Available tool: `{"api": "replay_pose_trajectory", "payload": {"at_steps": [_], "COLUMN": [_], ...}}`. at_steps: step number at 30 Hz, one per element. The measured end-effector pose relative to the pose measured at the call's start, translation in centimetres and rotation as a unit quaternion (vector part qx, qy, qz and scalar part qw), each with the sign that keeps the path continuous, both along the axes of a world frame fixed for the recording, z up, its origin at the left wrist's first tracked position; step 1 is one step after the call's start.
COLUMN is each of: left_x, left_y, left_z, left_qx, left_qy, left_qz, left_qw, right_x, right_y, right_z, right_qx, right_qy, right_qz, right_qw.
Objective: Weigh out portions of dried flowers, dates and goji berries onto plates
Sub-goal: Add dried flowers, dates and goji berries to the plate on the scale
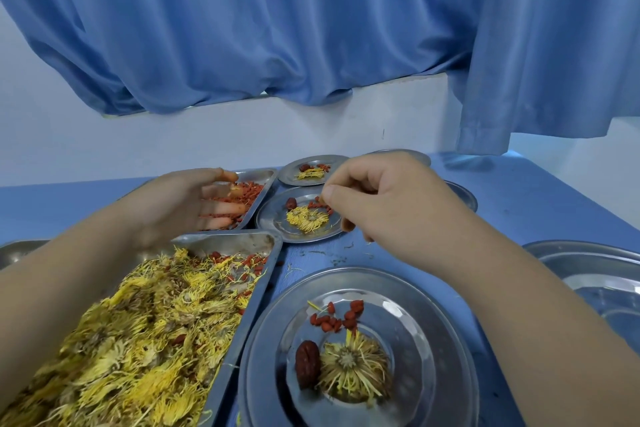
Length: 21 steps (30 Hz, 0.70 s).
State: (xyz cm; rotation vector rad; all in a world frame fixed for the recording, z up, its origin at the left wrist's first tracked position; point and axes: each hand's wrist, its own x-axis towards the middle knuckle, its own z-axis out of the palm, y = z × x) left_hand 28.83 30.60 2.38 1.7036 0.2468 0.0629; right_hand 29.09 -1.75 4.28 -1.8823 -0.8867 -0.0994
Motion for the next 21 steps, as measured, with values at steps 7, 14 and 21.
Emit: {"api": "replay_pose_trajectory", "payload": {"at_steps": [7,14,21], "left_x": [-7.2,-13.4,-15.5], "left_y": [-5.9,-10.9,-13.3], "left_z": [1.0,1.1,0.8], "left_qx": [-0.123,-0.186,-0.297], "left_qy": [-0.007,-0.041,-0.103], "left_qz": [-0.057,-0.093,-0.028], "left_qw": [0.991,0.977,0.949], "right_x": [-1.9,-4.8,-6.9], "right_y": [-0.2,-0.8,-2.0], "right_z": [1.6,3.5,4.7], "right_qx": [-0.118,-0.299,-0.342], "right_qy": [-0.007,0.006,-0.019], "right_qz": [0.040,0.114,0.089], "right_qw": [0.992,0.947,0.935]}}
